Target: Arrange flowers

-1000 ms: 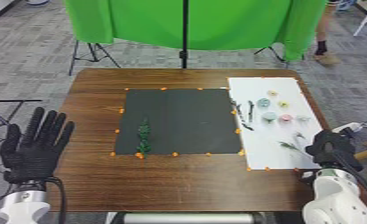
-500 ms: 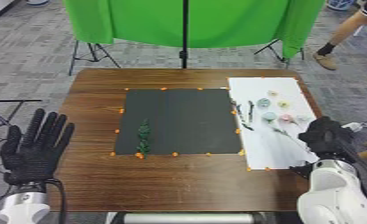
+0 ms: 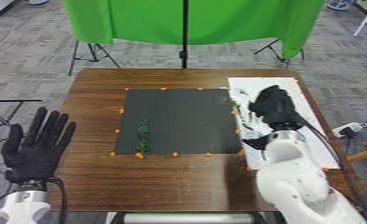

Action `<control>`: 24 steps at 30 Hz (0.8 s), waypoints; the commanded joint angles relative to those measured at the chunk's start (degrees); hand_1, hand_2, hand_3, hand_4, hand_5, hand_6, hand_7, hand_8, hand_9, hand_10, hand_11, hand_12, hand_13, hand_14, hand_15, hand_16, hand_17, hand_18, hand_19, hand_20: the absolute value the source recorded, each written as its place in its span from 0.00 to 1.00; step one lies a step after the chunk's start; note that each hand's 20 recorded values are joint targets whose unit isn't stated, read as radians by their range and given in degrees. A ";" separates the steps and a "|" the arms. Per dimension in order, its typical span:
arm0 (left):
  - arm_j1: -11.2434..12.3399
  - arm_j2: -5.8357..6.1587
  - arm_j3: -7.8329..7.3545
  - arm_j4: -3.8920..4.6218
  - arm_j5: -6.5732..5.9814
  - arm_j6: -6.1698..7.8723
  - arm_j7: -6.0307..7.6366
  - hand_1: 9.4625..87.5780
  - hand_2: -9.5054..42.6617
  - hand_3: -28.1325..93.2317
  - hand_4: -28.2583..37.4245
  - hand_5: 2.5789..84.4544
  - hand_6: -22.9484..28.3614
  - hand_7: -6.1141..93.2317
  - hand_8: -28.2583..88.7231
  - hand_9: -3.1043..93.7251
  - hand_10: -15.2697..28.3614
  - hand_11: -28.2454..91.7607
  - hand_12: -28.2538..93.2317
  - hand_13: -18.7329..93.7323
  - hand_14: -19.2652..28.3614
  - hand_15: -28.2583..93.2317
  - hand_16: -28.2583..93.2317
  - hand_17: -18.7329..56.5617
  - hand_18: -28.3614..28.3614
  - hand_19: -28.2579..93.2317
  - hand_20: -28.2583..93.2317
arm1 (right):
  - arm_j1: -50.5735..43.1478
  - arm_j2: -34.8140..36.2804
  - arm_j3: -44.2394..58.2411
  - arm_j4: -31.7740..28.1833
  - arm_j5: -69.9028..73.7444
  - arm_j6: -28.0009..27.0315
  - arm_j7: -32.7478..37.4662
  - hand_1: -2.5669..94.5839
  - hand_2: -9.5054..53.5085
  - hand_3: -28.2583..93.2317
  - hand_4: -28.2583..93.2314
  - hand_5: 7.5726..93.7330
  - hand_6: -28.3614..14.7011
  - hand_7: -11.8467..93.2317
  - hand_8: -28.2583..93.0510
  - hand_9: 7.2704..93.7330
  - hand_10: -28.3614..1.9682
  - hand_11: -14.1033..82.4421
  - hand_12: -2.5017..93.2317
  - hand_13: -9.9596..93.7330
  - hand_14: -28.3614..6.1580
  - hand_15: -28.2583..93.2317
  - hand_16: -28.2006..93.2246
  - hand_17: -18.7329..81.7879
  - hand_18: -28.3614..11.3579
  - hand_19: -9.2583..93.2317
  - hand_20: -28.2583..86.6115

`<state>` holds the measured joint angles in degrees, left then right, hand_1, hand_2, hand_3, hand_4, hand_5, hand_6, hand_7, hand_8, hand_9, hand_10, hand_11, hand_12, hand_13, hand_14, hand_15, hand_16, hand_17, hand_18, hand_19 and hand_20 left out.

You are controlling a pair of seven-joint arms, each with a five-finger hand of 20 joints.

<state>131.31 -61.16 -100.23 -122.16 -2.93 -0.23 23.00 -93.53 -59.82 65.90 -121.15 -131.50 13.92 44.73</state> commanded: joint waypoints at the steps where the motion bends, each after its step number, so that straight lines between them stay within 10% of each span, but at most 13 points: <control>1: -2.40 1.42 1.78 0.90 -0.17 1.47 -1.20 0.24 0.41 0.84 0.00 0.49 0.62 0.13 0.17 0.43 0.70 0.34 0.30 0.41 0.69 0.40 0.18 0.18 0.70 0.46 0.31 | 9.81 -11.08 -9.65 5.73 1.12 -1.55 -1.95 0.56 0.00 0.89 0.03 0.75 0.58 0.61 0.31 0.84 0.48 0.46 0.49 0.77 0.43 0.85 0.45 0.59 0.07 1.00 0.63; 24: -6.42 3.23 4.39 2.40 -0.36 2.17 -4.30 0.24 0.41 0.84 0.00 0.49 0.62 0.13 0.17 0.43 0.70 0.34 0.30 0.41 0.69 0.40 0.18 0.18 0.70 0.46 0.31 | 9.51 -20.75 -18.78 16.93 -7.68 -14.79 0.54 0.55 0.00 0.88 0.05 0.73 0.57 0.61 0.34 0.83 0.42 0.49 0.48 0.77 0.38 0.86 0.46 0.60 0.03 1.00 0.69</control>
<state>125.06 -57.91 -96.61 -120.57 -2.98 1.48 20.07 -81.84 -79.70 47.92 -105.50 -137.27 -0.59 44.12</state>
